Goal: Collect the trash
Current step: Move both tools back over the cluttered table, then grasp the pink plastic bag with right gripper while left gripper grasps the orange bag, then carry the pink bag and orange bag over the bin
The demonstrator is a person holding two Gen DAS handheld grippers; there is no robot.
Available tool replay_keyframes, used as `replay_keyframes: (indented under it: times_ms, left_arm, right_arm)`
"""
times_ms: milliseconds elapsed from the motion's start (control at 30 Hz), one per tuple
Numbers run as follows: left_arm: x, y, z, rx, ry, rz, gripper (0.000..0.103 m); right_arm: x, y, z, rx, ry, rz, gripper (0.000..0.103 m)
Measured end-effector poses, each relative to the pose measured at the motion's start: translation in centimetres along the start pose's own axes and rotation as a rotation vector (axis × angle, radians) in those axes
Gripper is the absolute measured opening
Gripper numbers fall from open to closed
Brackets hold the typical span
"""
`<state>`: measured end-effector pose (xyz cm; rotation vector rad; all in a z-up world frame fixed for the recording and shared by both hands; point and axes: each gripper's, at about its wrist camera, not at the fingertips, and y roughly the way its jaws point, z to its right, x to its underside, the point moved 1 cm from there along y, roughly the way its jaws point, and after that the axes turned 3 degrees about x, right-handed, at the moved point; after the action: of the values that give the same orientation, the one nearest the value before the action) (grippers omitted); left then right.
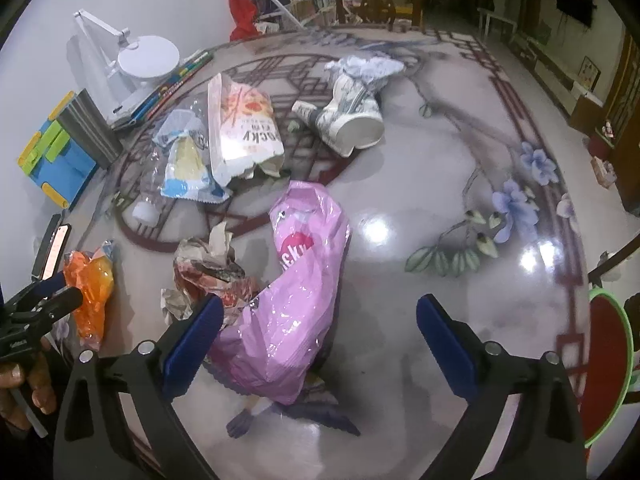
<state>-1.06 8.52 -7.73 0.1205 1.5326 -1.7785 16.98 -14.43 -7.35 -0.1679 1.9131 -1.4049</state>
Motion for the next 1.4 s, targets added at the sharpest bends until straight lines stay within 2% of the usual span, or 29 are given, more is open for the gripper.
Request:
replay_keyframes:
  times_ms: [100,300,367,467,533,567,767,1000,1400]
  left_arm:
    - [0.2,0.7,-0.2,0.008,-0.027,-0.023,0.098]
    - [0.4,1.7,-0.2,0.008,-0.04,-0.057,0.098]
    - [0.3,1.7,-0.1,-0.002,-0.032,-0.053,0.089]
    - [0.3,1.9,0.1,-0.003,-0.021,-0.058,0.076]
    - [0.4,2.1,0.3,0.007,-0.005,-0.069,0.061]
    - [0.4,2.0,0.5,0.012,0.005,-0.068,0.06]
    - [0.3,1.5,1.3,0.012,0.045,-0.043,0.055]
    - [-0.4,-0.1,2.2,0.002,0.077,0.021,0.054]
    - [-3.0,-1.2,7.6,0.035,0.194,0.076,0.054]
  right_arm:
    - [0.1,0.9,-0.1,-0.004,0.001,-0.026,0.085]
    - [0.5,2.3,-0.7,-0.013,-0.027,-0.075,0.061]
    - [0.8,2.7,-0.9,-0.008,-0.046,-0.091,0.044]
    - [1.0,2.9,-1.2,-0.009,-0.066,-0.096,0.039]
    - [1.1,2.7,-1.3,-0.004,-0.075,-0.094,0.035]
    - [1.2,2.7,-1.3,-0.006,-0.078,-0.093,0.033]
    - [1.0,2.1,-1.5,-0.006,-0.086,-0.079,0.029]
    - [0.4,0.1,-1.2,0.004,-0.081,-0.01,0.029]
    - [0.3,-3.8,1.4,0.048,-0.044,0.106,0.029]
